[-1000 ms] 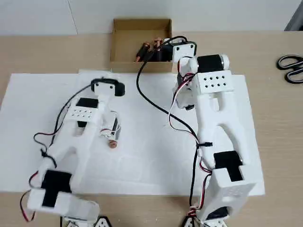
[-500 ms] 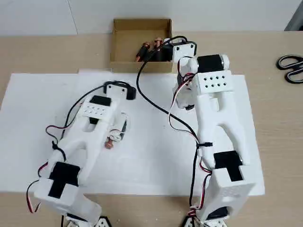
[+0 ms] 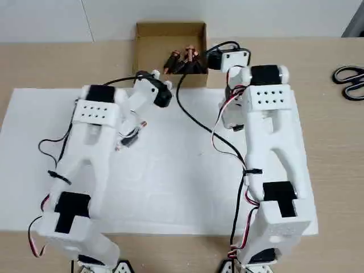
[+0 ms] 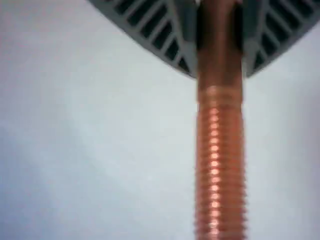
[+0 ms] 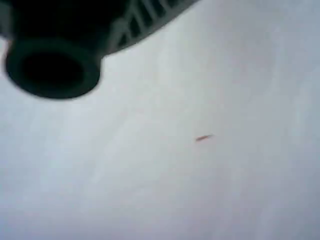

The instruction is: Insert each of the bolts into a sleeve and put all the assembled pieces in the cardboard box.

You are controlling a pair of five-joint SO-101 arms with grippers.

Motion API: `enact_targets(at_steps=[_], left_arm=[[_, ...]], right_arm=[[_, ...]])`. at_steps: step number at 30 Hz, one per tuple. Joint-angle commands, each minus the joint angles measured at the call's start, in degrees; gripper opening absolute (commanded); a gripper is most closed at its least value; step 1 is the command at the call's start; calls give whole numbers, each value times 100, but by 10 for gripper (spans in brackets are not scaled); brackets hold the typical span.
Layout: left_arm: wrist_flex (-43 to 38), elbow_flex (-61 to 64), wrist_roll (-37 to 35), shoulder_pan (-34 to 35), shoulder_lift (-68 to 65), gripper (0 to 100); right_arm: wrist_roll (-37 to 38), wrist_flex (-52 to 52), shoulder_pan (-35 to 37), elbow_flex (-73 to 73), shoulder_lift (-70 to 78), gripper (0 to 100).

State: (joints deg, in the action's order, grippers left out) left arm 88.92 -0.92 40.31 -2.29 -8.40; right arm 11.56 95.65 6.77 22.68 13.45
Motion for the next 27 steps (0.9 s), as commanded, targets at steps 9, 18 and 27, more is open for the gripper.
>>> enact_targets(at_steps=[9,18,27], left_arm=[[-1301,-277,3560,88,-695,6],[-2857,-303,3560,-237,-1530,47],[-2910,-295,2804,-149,-1248,123]], right_arm=[[-18,-13,-189,378,-1947,4],[-18,-13,-189,378,-2009,4],[-9,-22,-4,378,-2000,4]])
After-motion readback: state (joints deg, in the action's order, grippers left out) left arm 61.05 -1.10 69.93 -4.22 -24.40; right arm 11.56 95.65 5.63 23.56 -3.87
